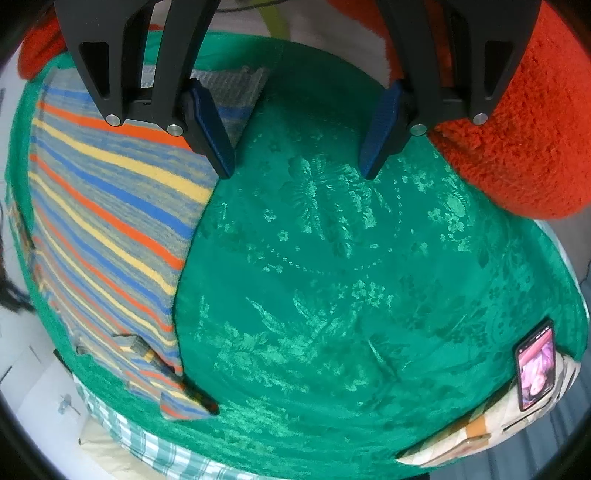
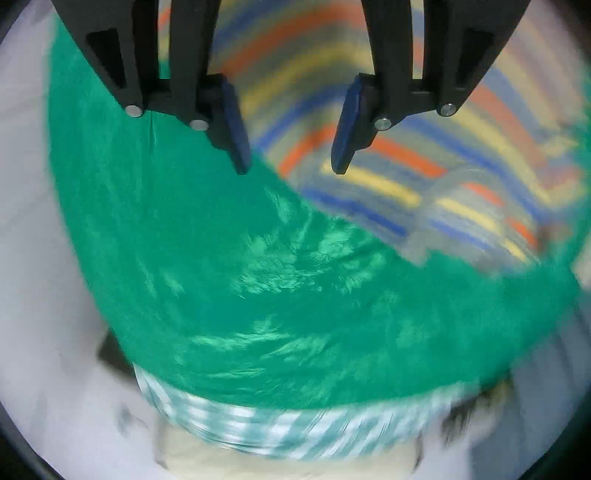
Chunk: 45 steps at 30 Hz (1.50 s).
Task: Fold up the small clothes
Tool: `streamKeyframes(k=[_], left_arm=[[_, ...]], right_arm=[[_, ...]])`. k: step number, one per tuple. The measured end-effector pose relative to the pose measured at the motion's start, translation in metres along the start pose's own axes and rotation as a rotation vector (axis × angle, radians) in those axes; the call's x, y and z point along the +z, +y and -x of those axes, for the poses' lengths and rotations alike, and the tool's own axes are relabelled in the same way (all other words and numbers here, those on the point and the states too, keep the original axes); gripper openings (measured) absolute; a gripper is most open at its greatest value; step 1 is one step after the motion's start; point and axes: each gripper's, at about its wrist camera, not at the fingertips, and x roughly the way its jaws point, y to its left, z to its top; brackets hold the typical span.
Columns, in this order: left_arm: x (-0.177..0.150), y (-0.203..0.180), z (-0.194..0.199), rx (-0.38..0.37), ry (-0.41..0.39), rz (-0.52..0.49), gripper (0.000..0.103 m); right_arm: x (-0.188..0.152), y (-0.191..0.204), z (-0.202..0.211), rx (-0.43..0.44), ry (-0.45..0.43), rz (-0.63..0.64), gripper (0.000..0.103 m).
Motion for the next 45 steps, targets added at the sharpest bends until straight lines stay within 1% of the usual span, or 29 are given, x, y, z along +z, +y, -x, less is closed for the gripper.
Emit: streamKeyframes(k=[1, 2, 4, 5, 6, 7, 8, 10, 12, 14, 15, 17, 18, 19, 20, 21, 23, 25, 27, 29, 32, 34, 35, 36, 37, 39, 42, 43, 45], left_arm=[[-0.001, 0.000, 0.000, -0.004, -0.001, 0.000, 0.072], [-0.001, 0.000, 0.000, -0.005, 0.000, -0.001, 0.072], [-0.004, -0.001, 0.002, -0.005, -0.004, -0.014, 0.072], [-0.006, -0.001, 0.004, -0.003, -0.007, -0.022, 0.072], [-0.008, -0.001, 0.006, -0.001, -0.012, -0.029, 0.072], [-0.009, -0.001, 0.008, 0.002, -0.018, -0.032, 0.072], [-0.011, -0.001, 0.010, 0.005, -0.024, -0.033, 0.072], [-0.013, 0.000, 0.011, 0.019, -0.027, -0.039, 0.072], [-0.010, -0.004, 0.014, 0.036, -0.028, -0.054, 0.072], [-0.005, -0.012, 0.024, 0.032, -0.032, -0.089, 0.072], [0.003, -0.023, 0.036, 0.017, -0.055, -0.134, 0.072], [0.022, -0.046, 0.058, -0.018, -0.116, -0.220, 0.072], [0.038, -0.065, 0.072, -0.038, -0.173, -0.285, 0.074], [0.056, -0.086, 0.084, -0.055, -0.236, -0.360, 0.077], [0.065, -0.100, 0.088, -0.059, -0.266, -0.402, 0.087], [0.079, -0.121, 0.089, -0.063, -0.299, -0.474, 0.094], [0.102, -0.163, 0.070, -0.064, -0.308, -0.655, 0.094], [0.120, -0.206, 0.019, -0.013, -0.239, -0.853, 0.091], [0.135, -0.224, -0.027, 0.034, -0.171, -0.907, 0.076], [0.153, -0.227, -0.058, 0.042, -0.117, -0.866, 0.076], [0.180, -0.213, -0.096, 0.010, -0.049, -0.734, 0.072], [0.193, -0.198, -0.109, -0.066, 0.001, -0.633, 0.056], [0.193, -0.193, -0.108, -0.084, 0.007, -0.606, 0.038], [0.197, -0.187, -0.106, -0.093, 0.005, -0.573, 0.011], [0.202, -0.181, -0.102, -0.103, 0.013, -0.549, 0.005], [0.214, -0.164, -0.084, -0.175, 0.004, -0.469, 0.005], [0.244, -0.116, -0.043, -0.257, -0.077, -0.277, 0.005], [0.257, -0.090, -0.031, -0.249, -0.114, -0.188, 0.005], [0.282, -0.046, -0.026, -0.176, -0.167, -0.051, 0.005]], right_arm=[[-0.016, -0.014, 0.016, 0.106, 0.007, -0.082, 0.046], [-0.035, -0.028, 0.026, 0.171, 0.029, -0.134, 0.047], [-0.082, -0.053, 0.031, 0.182, 0.120, -0.182, 0.047], [-0.096, -0.068, 0.030, 0.153, 0.158, -0.186, 0.045], [-0.126, -0.088, 0.031, 0.058, 0.209, -0.192, 0.041], [-0.144, -0.106, 0.037, 0.000, 0.207, -0.212, 0.025], [-0.164, -0.134, 0.055, -0.053, 0.158, -0.279, 0.023], [-0.194, -0.175, 0.089, -0.223, 0.111, -0.404, 0.031], [-0.215, -0.181, 0.118, -0.256, 0.068, -0.424, 0.032], [-0.229, -0.167, 0.144, -0.210, 0.017, -0.402, 0.034], [-0.242, -0.147, 0.161, -0.154, -0.021, -0.380, 0.036], [-0.263, -0.120, 0.182, -0.079, -0.067, -0.354, 0.044], [-0.277, -0.093, 0.195, -0.021, -0.103, -0.330, 0.046], [-0.286, -0.071, 0.203, 0.015, -0.129, -0.310, 0.052], [-0.289, -0.054, 0.204, 0.034, -0.144, -0.294, 0.058], [-0.293, -0.030, 0.207, 0.062, -0.165, -0.266, 0.059], [-0.302, 0.015, 0.208, 0.110, -0.202, -0.227, 0.059], [-0.301, 0.045, 0.200, 0.139, -0.217, -0.212, 0.059], [-0.304, 0.067, 0.186, 0.153, -0.233, -0.225, 0.059], [-0.301, 0.082, 0.170, 0.171, -0.227, -0.261, 0.059], [-0.292, 0.082, 0.160, 0.181, -0.207, -0.247, 0.059], [-0.291, 0.087, 0.156, 0.145, -0.189, -0.188, 0.059], [-0.292, 0.088, 0.152, 0.128, -0.176, -0.167, 0.059], [-0.293, 0.087, 0.149, 0.123, -0.166, -0.167, 0.059], [-0.293, 0.085, 0.148, 0.127, -0.160, -0.179, 0.059], [-0.293, 0.081, 0.147, 0.133, -0.162, -0.200, 0.059], [-0.289, 0.081, 0.150, 0.117, -0.189, -0.184, 0.059], [-0.289, 0.081, 0.151, 0.111, -0.194, -0.178, 0.059], [-0.291, 0.082, 0.151, 0.099, -0.194, -0.165, 0.059]])
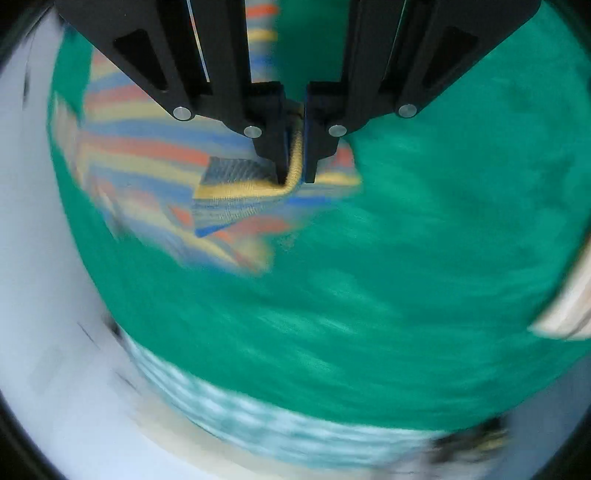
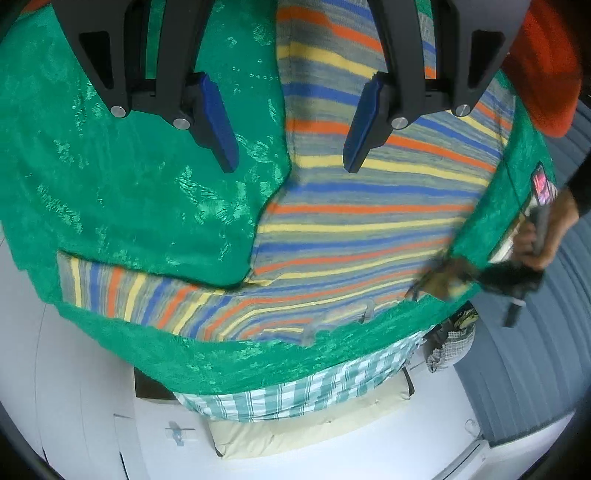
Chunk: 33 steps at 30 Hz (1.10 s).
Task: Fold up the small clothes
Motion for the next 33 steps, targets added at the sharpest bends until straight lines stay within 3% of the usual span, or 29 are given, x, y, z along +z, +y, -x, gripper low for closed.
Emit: streamKeyframes(k=[2, 5, 9, 14, 18, 22, 25, 29, 33], left_arm=[[0.018, 0.057, -0.004, 0.086, -0.005, 0.168, 0.004], [0.018, 0.103, -0.018, 0.153, 0.042, 0.289, 0.003], [-0.001, 0.123, -0.043, 0.199, 0.097, 0.309, 0.003], [-0.014, 0.112, -0.059, 0.245, 0.108, 0.299, 0.002], [-0.007, 0.117, -0.060, 0.223, 0.115, 0.325, 0.004], [-0.012, 0.139, -0.053, 0.228, 0.103, 0.366, 0.008], [-0.015, 0.157, -0.043, 0.305, 0.088, 0.389, 0.008], [-0.024, 0.184, -0.018, 0.337, 0.053, 0.445, 0.008], [-0.024, 0.158, 0.000, 0.312, -0.009, 0.340, 0.010]], right_arm=[[-0.001, -0.002, -0.002, -0.002, 0.011, -0.003, 0.059], [-0.002, -0.004, -0.007, 0.006, 0.032, -0.016, 0.059], [-0.005, -0.001, -0.013, 0.007, 0.056, -0.002, 0.059], [-0.009, -0.004, -0.023, -0.003, 0.095, -0.005, 0.059], [-0.011, -0.008, -0.027, -0.014, 0.108, -0.017, 0.059], [-0.011, -0.009, -0.030, -0.018, 0.116, -0.021, 0.059], [-0.012, -0.007, -0.032, -0.017, 0.120, -0.013, 0.059], [-0.012, -0.004, -0.031, -0.018, 0.118, -0.003, 0.059], [-0.013, -0.005, -0.031, -0.022, 0.114, -0.009, 0.059]])
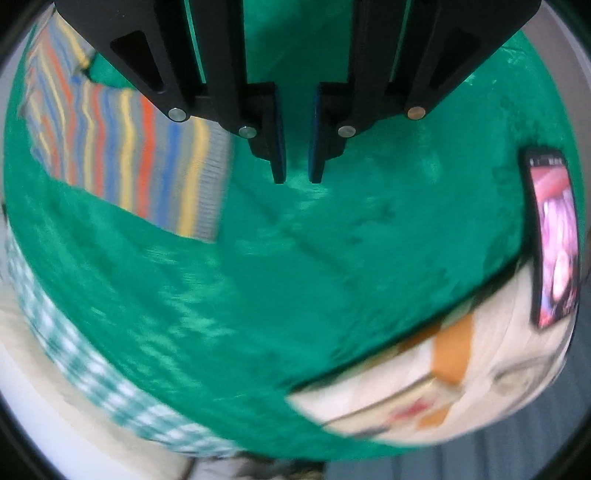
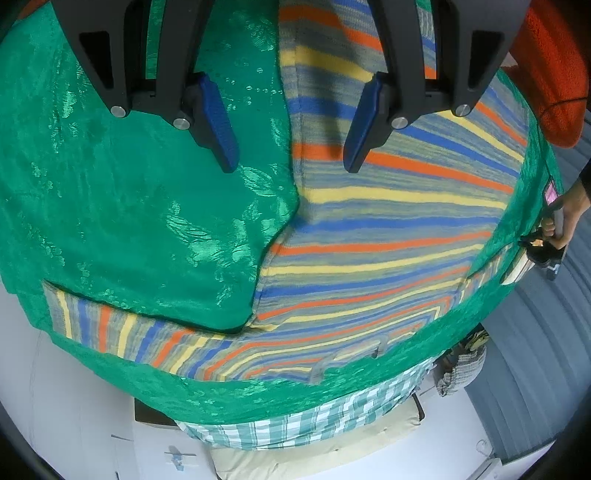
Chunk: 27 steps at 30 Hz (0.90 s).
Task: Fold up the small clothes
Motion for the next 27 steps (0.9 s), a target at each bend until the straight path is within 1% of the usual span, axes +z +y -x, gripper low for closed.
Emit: streamKeyframes(k=[1, 3, 5, 6, 7, 8, 9, 10, 11, 12, 13, 16, 17, 18, 19, 20, 22, 23, 24, 25, 27], left_arm=[[-0.003, -0.006, 0.005, -0.028, -0.001, -0.028, 0.012], [-0.010, -0.038, 0.006, -0.105, 0.021, -0.096, 0.031], [-0.018, -0.066, 0.004, -0.143, 0.040, -0.160, 0.041], [-0.024, -0.085, -0.003, -0.159, 0.066, -0.198, 0.046], [-0.026, -0.091, -0.008, -0.161, 0.080, -0.210, 0.047], [-0.031, -0.100, -0.021, -0.138, 0.114, -0.224, 0.047], [-0.033, -0.101, -0.032, -0.098, 0.141, -0.220, 0.047], [-0.036, -0.099, -0.037, -0.071, 0.151, -0.209, 0.047], [-0.037, -0.093, -0.041, -0.061, 0.148, -0.187, 0.047], [-0.038, -0.084, -0.039, -0.075, 0.129, -0.165, 0.046], [-0.038, -0.078, -0.035, -0.063, 0.121, -0.166, 0.046], [-0.039, -0.063, -0.024, -0.001, 0.093, -0.209, 0.046], [-0.041, -0.055, -0.016, 0.053, 0.074, -0.223, 0.049], [-0.044, -0.047, -0.009, 0.081, 0.060, -0.230, 0.050], [-0.047, -0.043, -0.003, 0.077, 0.055, -0.232, 0.050], [-0.052, -0.038, 0.005, 0.056, 0.053, -0.236, 0.051], [-0.079, -0.023, 0.031, -0.022, 0.065, -0.261, 0.055], [-0.087, -0.029, 0.035, -0.049, 0.070, -0.278, 0.061], [-0.104, -0.030, 0.046, -0.094, 0.078, -0.310, 0.066], [-0.122, -0.032, 0.057, -0.135, 0.088, -0.340, 0.068], [-0.149, -0.035, 0.071, -0.199, 0.117, -0.378, 0.070]], right_arm=[[0.000, -0.001, -0.001, 0.000, 0.001, -0.005, 0.059], [0.001, -0.001, -0.001, 0.000, 0.002, -0.011, 0.059], [0.001, -0.001, -0.001, -0.004, 0.001, -0.009, 0.059], [0.001, -0.001, -0.001, -0.008, 0.001, -0.006, 0.059], [0.001, -0.001, 0.000, -0.012, 0.001, -0.004, 0.059], [0.000, -0.001, 0.000, -0.015, 0.002, -0.003, 0.059], [0.000, -0.001, 0.000, -0.017, 0.003, -0.004, 0.059], [0.000, -0.002, 0.000, -0.018, 0.003, -0.006, 0.059], [0.000, -0.003, 0.001, -0.020, 0.003, -0.009, 0.059], [0.000, -0.004, 0.002, -0.023, 0.001, -0.013, 0.059], [0.000, -0.005, 0.003, -0.026, -0.003, -0.017, 0.059], [0.001, -0.009, 0.006, -0.032, -0.014, -0.028, 0.059], [0.002, -0.011, 0.007, -0.032, -0.017, -0.034, 0.059], [0.002, -0.013, 0.007, -0.033, -0.021, -0.041, 0.059], [0.003, -0.013, 0.008, -0.037, -0.027, -0.044, 0.059], [0.004, -0.014, 0.010, -0.041, -0.036, -0.048, 0.059], [0.007, -0.016, 0.017, -0.053, -0.062, -0.054, 0.059], [0.008, -0.017, 0.021, -0.061, -0.075, -0.058, 0.060], [0.008, -0.019, 0.025, -0.067, -0.086, -0.065, 0.061], [0.008, -0.020, 0.029, -0.073, -0.094, -0.074, 0.064], [0.007, -0.023, 0.035, -0.082, -0.100, -0.087, 0.065]])
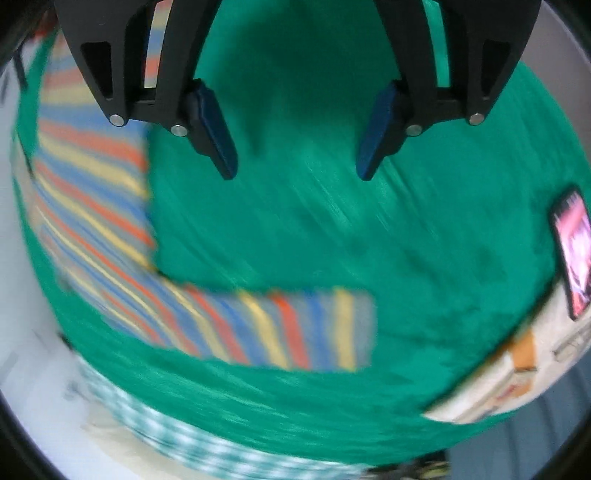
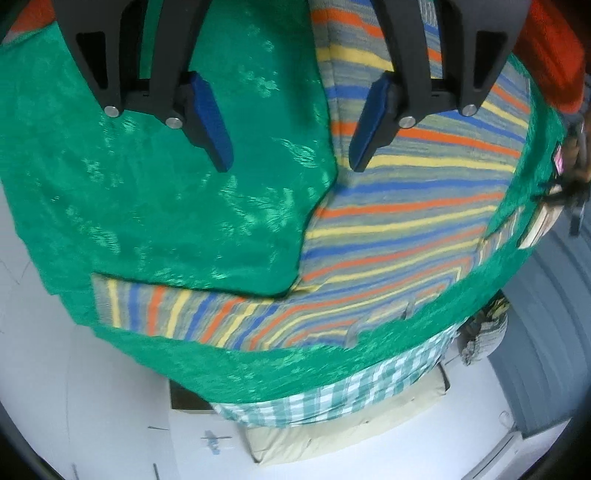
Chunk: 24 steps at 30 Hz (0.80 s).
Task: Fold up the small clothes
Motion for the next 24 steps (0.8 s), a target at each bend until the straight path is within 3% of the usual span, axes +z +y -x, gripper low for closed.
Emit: streamKeyframes(k=[4, 7, 12, 15, 16, 17, 18, 19, 20, 24], left_arm=[[-0.058, -0.020, 0.013, -0.163, 0.107, -0.005, 0.071], [-0.098, -0.030, 0.022, -0.230, 0.168, -0.020, 0.075], [-0.150, -0.066, 0.016, -0.161, 0.252, -0.174, 0.073], [-0.150, -0.079, 0.002, -0.122, 0.256, -0.236, 0.069], [-0.148, -0.081, -0.002, -0.119, 0.255, -0.239, 0.065], [-0.147, -0.082, -0.005, -0.113, 0.257, -0.239, 0.050], [-0.145, -0.084, -0.009, -0.107, 0.260, -0.235, 0.031], [-0.143, -0.084, -0.010, -0.107, 0.258, -0.232, 0.021], [-0.141, -0.083, -0.010, -0.137, 0.260, -0.226, 0.007], [-0.145, -0.077, 0.006, -0.157, 0.241, -0.228, 0.005]], right_arm=[[0.004, -0.006, 0.018, 0.011, 0.021, -0.038, 0.065], [0.000, -0.006, 0.031, 0.048, 0.138, -0.051, 0.065], [-0.032, 0.011, 0.033, 0.111, 0.393, 0.026, 0.065], [-0.053, 0.018, 0.023, 0.052, 0.463, 0.079, 0.065], [-0.057, 0.017, 0.020, 0.040, 0.467, 0.073, 0.065], [-0.060, 0.015, 0.014, 0.072, 0.478, 0.041, 0.064], [-0.061, 0.014, 0.009, 0.109, 0.490, 0.019, 0.061], [-0.064, 0.014, 0.001, 0.168, 0.512, -0.005, 0.040], [-0.067, 0.014, -0.006, 0.189, 0.537, -0.012, 0.004], [-0.071, 0.017, -0.002, 0.124, 0.576, 0.040, 0.005]])
